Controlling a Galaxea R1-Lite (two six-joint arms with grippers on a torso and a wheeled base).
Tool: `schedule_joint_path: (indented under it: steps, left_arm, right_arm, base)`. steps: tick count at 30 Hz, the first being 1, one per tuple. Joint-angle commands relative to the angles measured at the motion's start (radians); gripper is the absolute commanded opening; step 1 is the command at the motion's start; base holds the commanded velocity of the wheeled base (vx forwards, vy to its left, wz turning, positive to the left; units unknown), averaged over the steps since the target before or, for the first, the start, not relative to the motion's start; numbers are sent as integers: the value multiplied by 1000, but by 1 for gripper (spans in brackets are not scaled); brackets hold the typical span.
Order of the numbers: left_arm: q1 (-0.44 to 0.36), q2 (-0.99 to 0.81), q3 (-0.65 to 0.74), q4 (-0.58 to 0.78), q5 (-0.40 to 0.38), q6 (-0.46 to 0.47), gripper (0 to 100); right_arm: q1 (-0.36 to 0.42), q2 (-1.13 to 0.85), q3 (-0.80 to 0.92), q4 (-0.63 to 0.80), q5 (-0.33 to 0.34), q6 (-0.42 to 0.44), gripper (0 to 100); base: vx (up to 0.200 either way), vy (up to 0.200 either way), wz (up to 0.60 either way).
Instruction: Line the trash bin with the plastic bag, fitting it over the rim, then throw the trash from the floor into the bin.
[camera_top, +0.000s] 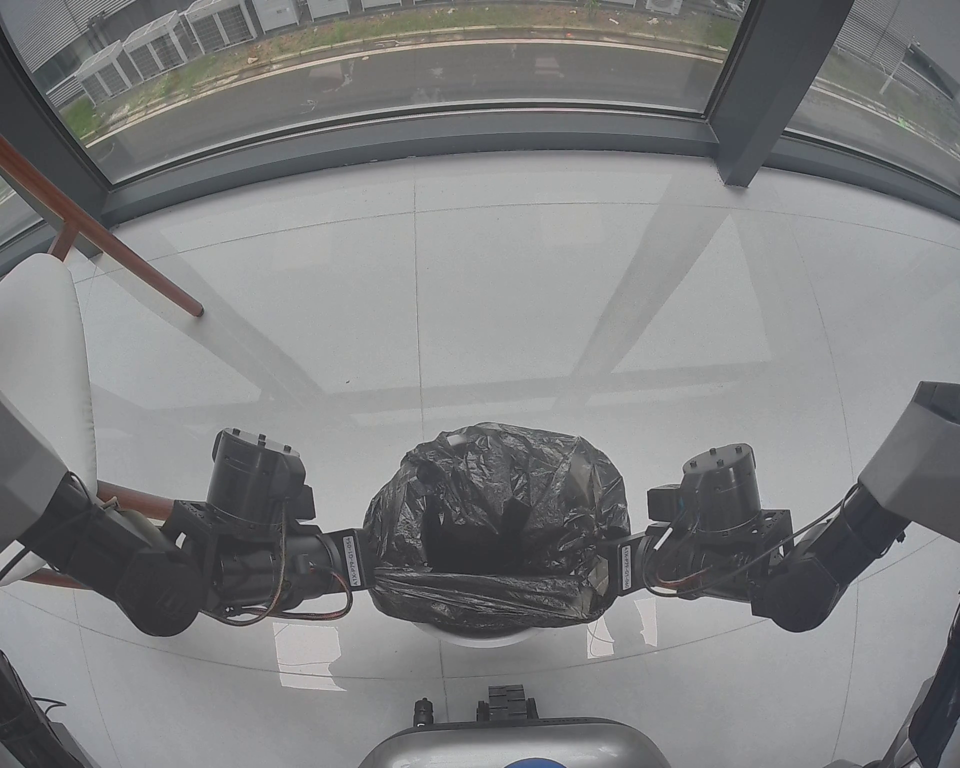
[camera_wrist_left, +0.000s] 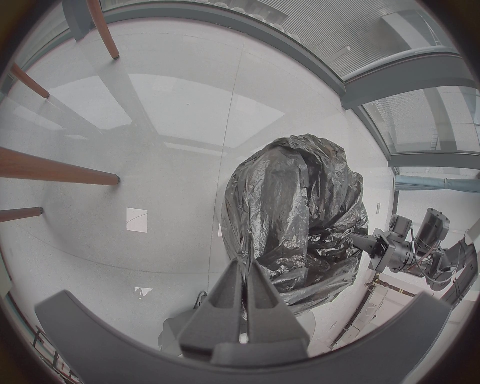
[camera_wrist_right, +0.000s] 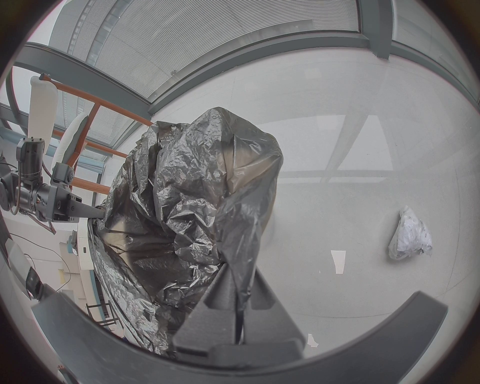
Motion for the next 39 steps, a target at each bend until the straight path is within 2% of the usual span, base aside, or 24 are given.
schedule_joint_path:
  steps: [1, 12, 27, 39]
  left_arm:
    - [-3, -23, 20, -1, 0, -1, 0]
    - [-4, -44, 42, -24, 6, -1, 0]
    - [-7, -52, 168, -29, 14, 4, 0]
    - [-35, -39, 177, -29, 14, 4, 0]
  right_arm:
    - [5, -26, 11, -1, 0, 1, 0]
    - [3, -35, 13, -1, -1, -2, 0]
    - [3, -50, 65, -1, -1, -2, 0]
    - [1, -49, 60, -2, 0, -2, 0]
  base:
    - [0, 0, 0]
    - [0, 0, 0]
    - [0, 0, 0]
    - [0, 0, 0]
